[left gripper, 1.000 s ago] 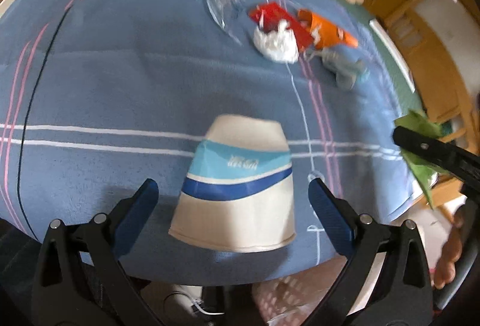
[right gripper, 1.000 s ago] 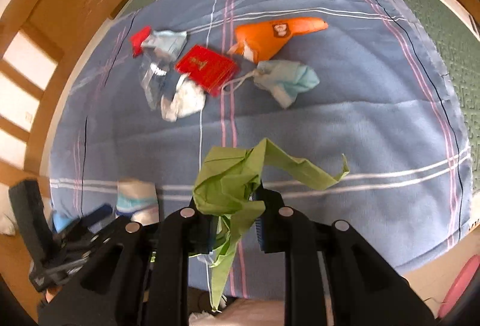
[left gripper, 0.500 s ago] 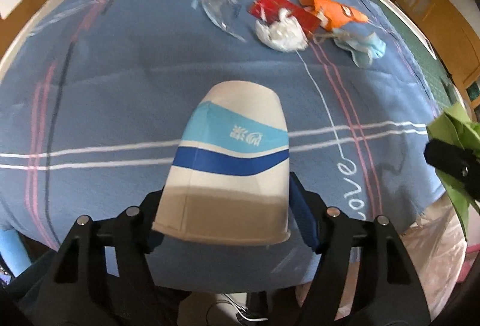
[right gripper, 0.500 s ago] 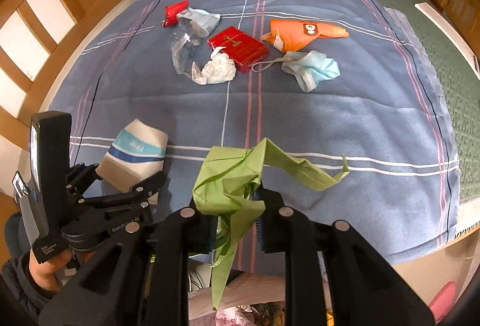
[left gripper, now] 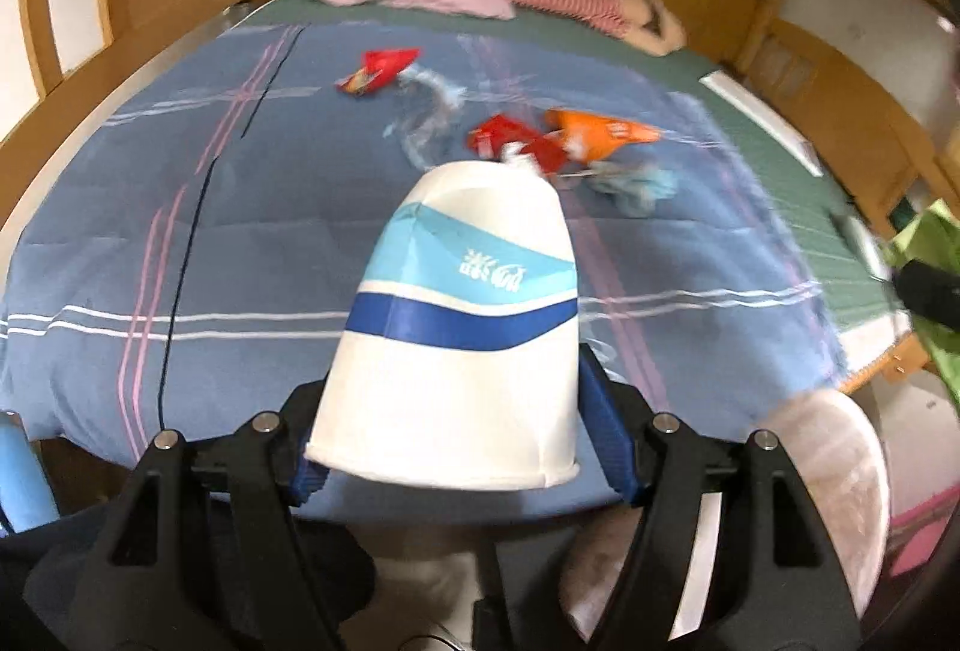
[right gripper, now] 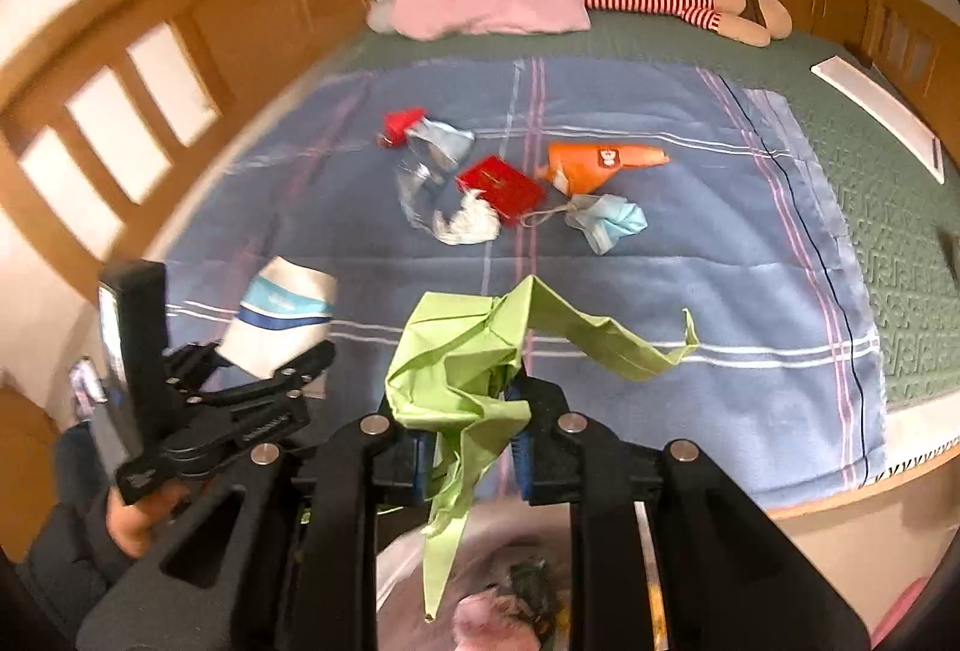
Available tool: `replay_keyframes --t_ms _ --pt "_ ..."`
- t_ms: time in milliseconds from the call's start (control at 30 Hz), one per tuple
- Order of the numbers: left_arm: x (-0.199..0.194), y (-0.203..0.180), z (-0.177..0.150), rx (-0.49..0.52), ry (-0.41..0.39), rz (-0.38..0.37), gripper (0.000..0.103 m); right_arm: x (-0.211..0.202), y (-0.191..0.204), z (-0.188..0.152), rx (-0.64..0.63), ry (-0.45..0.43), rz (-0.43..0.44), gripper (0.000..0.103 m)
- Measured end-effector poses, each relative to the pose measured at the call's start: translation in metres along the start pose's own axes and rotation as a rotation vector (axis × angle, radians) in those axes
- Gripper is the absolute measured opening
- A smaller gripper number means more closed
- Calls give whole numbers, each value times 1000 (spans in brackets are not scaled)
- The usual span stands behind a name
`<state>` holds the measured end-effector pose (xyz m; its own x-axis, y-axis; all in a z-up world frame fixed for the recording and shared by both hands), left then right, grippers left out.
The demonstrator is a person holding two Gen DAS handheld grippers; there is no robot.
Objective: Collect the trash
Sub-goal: 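Drop the white cup and green paper into the wastebasket with both tools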
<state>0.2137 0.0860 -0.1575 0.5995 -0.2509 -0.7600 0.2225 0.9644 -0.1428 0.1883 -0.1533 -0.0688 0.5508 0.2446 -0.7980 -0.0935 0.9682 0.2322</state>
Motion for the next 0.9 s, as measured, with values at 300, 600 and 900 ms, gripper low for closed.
replay_keyframes --t_ms 300,600,900 --pt "-55 -54 -12 81 -77 -59 71 -39 -27 -75 149 117 132 21" --pt "-60 -62 -24 59 -50 -78 71 -28 -39 -135 351 348 305 86" --pt "-59 -77 -31 100 -24 -156 71 -128 -65 -87 426 -125 264 86"
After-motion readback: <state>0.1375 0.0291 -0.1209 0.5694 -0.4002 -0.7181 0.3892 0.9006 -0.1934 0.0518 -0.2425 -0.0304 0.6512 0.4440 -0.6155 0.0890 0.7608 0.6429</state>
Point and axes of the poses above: each gripper's, at about its wrist camera, not at the fingertips, and x roughly the way its jaws point, y to its left, z to its top, the point moved 5 cm from there along x, roughly the way its jaws point, and after that the axes turned 4 degrees about x, right-handed, at the moved point
